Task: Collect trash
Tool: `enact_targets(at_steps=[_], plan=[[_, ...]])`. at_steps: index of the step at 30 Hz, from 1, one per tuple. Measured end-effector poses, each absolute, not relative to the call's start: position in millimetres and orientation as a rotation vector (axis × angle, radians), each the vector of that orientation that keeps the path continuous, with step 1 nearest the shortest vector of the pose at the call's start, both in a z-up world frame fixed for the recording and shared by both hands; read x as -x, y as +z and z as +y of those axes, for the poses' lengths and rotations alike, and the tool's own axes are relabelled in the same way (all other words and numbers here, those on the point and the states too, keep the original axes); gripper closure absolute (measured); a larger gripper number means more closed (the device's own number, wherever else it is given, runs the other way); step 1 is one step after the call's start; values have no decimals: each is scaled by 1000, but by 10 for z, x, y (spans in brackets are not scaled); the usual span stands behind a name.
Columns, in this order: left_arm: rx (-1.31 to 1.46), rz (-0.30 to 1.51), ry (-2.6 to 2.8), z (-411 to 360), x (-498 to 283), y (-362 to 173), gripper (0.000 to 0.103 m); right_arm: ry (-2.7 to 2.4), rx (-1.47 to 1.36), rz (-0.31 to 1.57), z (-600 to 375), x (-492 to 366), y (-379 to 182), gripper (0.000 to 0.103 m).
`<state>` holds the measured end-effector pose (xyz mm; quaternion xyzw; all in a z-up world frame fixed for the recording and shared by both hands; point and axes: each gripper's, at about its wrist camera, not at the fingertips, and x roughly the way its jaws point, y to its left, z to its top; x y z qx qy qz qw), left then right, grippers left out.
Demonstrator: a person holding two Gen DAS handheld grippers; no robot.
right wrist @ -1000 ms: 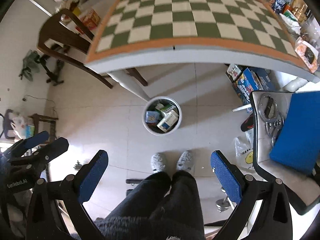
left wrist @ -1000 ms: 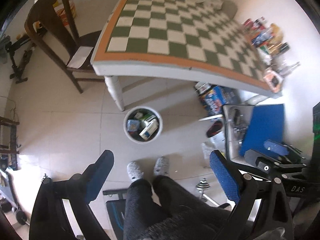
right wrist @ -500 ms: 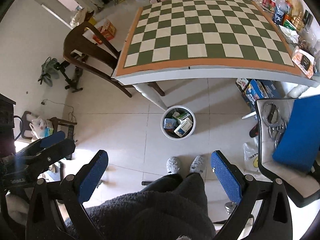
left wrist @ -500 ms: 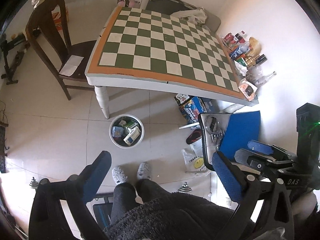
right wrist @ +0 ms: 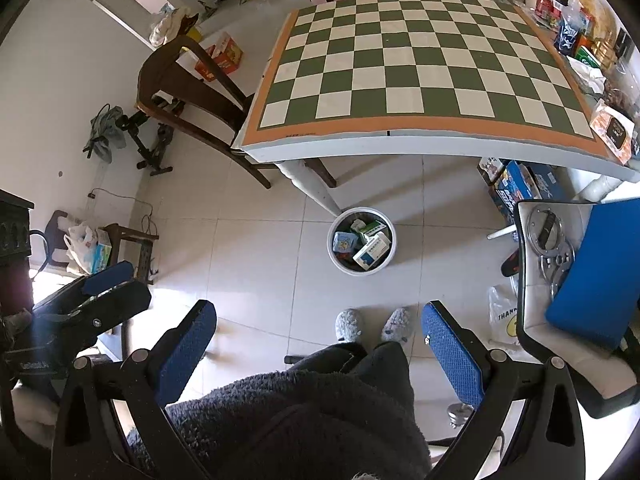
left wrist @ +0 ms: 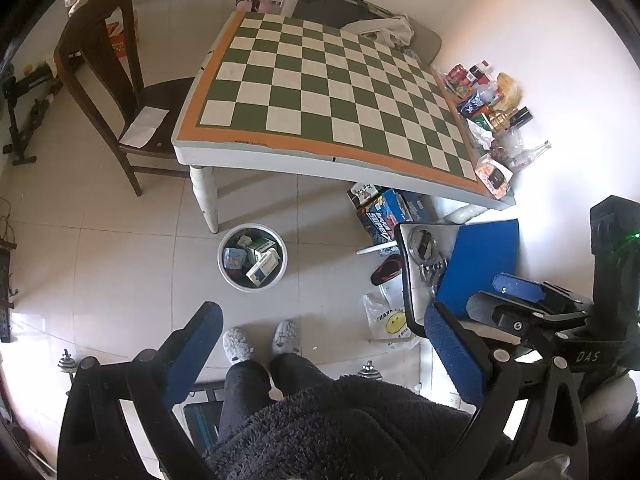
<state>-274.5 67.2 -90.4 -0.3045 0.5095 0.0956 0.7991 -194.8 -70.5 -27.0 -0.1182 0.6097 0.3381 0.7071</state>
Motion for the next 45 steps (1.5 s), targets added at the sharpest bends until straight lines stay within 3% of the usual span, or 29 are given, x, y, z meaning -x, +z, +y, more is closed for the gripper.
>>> enact_targets(at_steps=[45], plan=[[650,1098,196,736,2745,-915,0,768,275,1374,-866,2069,-318,0]])
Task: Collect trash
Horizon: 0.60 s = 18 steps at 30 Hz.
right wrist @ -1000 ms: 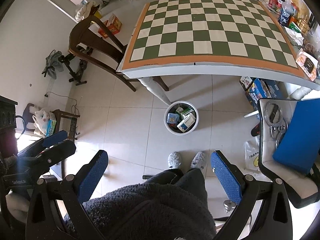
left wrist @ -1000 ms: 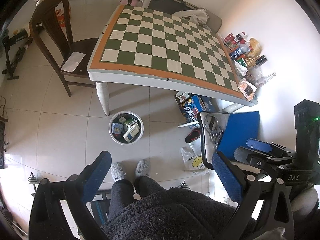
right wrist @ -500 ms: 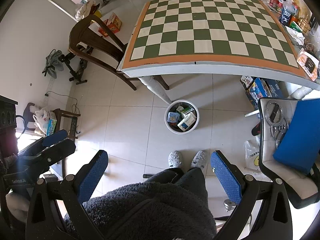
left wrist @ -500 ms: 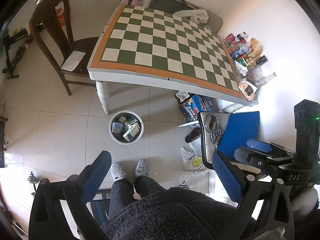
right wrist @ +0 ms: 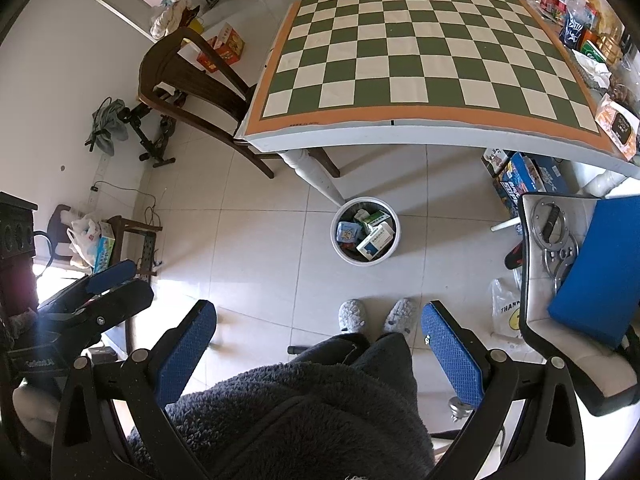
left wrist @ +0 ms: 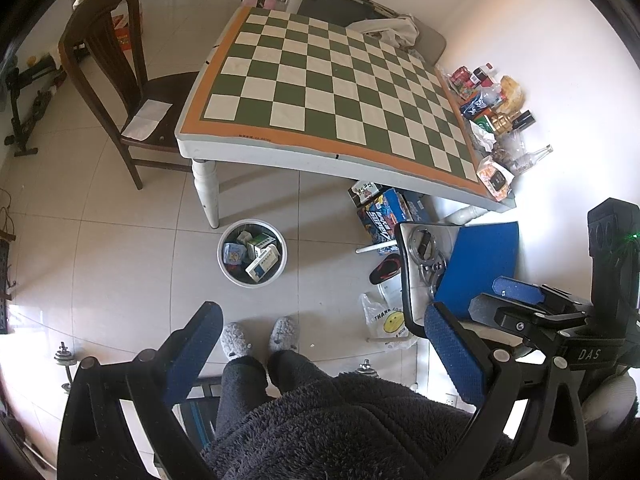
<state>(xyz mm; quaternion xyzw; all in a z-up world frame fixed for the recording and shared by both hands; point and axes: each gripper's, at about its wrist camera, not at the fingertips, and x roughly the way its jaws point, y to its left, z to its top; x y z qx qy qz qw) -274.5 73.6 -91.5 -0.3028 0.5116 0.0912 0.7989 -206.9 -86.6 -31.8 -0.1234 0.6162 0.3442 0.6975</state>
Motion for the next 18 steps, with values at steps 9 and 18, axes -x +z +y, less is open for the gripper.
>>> enact_targets(at_steps=[9,18], plan=[[654,1096,196,725,2765,-916,0,768,274,1377,-849,2038,-314,0],[654,1099,195,736,2773,-916,0,768,274,1379,-847,2029,-313,0]])
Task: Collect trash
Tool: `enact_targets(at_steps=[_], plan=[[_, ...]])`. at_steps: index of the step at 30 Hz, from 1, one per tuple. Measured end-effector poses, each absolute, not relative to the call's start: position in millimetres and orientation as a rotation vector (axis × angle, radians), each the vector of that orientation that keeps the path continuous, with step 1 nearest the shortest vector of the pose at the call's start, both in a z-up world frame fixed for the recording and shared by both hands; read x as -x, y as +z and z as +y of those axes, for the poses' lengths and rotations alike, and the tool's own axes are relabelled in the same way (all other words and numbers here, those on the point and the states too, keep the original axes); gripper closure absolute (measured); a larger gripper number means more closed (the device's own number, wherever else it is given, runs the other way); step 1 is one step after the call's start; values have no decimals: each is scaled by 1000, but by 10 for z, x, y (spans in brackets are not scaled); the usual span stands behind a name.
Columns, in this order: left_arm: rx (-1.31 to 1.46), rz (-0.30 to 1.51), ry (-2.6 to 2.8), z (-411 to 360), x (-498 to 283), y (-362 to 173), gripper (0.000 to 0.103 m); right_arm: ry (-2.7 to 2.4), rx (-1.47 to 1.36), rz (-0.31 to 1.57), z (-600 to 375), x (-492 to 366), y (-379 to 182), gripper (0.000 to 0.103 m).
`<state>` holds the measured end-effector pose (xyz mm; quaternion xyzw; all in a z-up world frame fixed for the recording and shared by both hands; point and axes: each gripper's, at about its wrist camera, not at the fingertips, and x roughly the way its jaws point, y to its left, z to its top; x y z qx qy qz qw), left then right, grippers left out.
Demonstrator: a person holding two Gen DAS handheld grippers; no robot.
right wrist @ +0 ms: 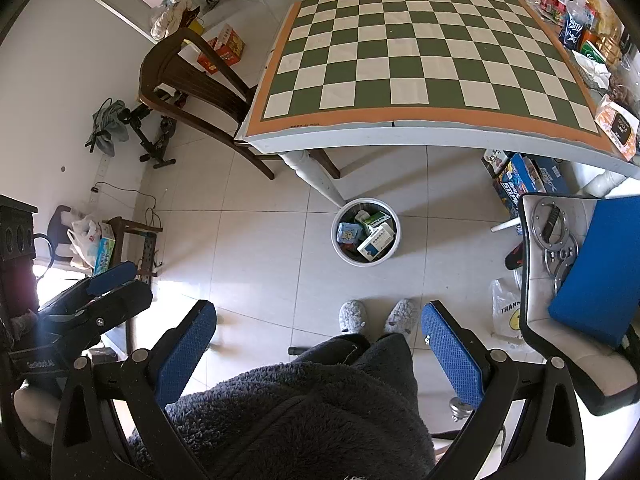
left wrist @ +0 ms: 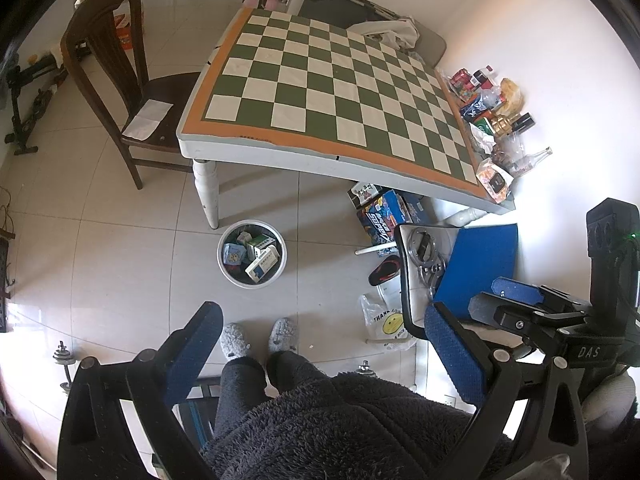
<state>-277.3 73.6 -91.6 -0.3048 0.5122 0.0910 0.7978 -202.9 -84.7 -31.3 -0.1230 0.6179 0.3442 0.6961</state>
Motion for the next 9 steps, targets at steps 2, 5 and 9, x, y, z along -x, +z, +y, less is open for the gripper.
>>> enact_targets(at_steps=[2,5,9], plan=[[652,1099,193,747,2770,-914,0,770,276,1380,-849,2047,-317,0],[652,1095,196,750,2773,-913,0,772,276,1382,-853,2064,-319,0],[656,1087,206,740,2802,-916,0,771,276,1382,-848,2093,-325,0]])
